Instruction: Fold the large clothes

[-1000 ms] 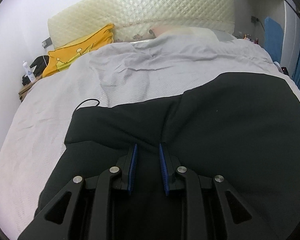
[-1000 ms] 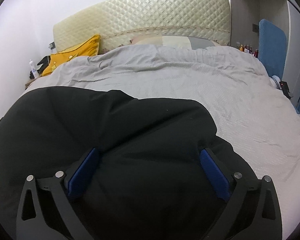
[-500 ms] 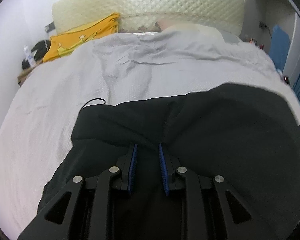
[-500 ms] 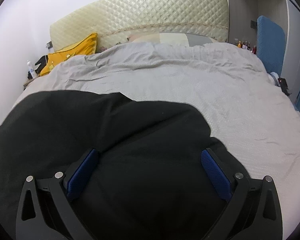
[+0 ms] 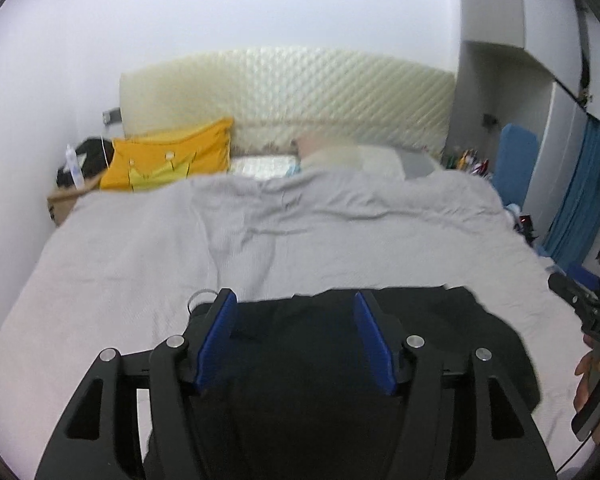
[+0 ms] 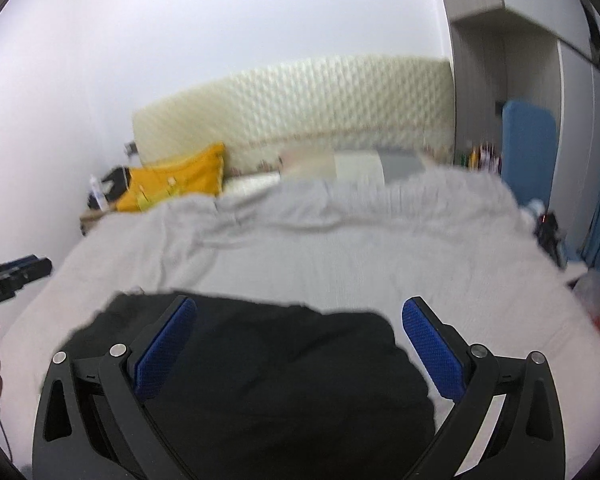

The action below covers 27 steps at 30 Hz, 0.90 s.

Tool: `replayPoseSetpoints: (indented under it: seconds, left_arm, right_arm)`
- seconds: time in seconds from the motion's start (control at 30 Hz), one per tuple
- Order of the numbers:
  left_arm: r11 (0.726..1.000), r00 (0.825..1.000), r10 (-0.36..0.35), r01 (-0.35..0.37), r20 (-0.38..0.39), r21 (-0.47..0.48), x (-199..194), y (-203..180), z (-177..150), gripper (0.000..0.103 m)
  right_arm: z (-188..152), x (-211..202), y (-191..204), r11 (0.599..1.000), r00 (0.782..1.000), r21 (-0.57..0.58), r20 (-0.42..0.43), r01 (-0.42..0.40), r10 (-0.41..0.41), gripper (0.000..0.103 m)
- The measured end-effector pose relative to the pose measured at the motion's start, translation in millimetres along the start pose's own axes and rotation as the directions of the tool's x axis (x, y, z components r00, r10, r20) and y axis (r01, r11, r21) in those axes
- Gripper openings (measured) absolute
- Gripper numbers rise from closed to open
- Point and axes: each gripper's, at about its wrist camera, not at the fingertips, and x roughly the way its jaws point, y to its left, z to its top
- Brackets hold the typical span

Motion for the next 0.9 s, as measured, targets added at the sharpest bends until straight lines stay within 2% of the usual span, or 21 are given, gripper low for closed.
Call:
replayPoseSetpoints:
  seconds: [0.2, 0.37, 0.5, 0.67, 0.77, 0.9]
  left_arm:
    - [1.0, 0.997, -0.005, 0.003, 0.078, 0.016, -94, -19, 18, 0.062]
    - [0.998, 0.988, -0.06, 0.058, 0.145, 0.023, -175, -37, 10, 0.063]
    - [0.993, 0.975, -0.11, 0.102, 0.192, 0.052, -228, -54, -12, 0.063]
    - [0.989, 0.963, -0.143, 0.127, 0.23, 0.08, -269, -68, -46, 0.064]
    - [0.987, 0.957, -0.153, 0.137, 0.246, 0.08, -284, -72, -67, 0.064]
    - [0.99, 0.959, -0.138, 0.125, 0.246, 0.067, -293, -76, -97, 0.064]
  right_arm:
    - [39, -90, 16, 0.998, 0.991, 0.009, 0.122, -0.061, 0.06, 0.103]
    - [42, -162, 31, 0.997, 0.974, -0.024, 0.214, -0.075, 0.079, 0.103]
    - [27, -210, 43, 0.995, 0.959, -0.059, 0.269, -0.078, 0.091, 0.103]
    - [-6, -246, 51, 0.99, 0.949, -0.058, 0.283, -0.129, 0.141, 0.103]
    - [-27, -263, 58, 0.99, 0.944, -0.071, 0.299, -0.123, 0.139, 0.103]
    - [-53, -278, 65, 0.99, 0.94, -0.073, 0.314, -0.117, 0.134, 0.103]
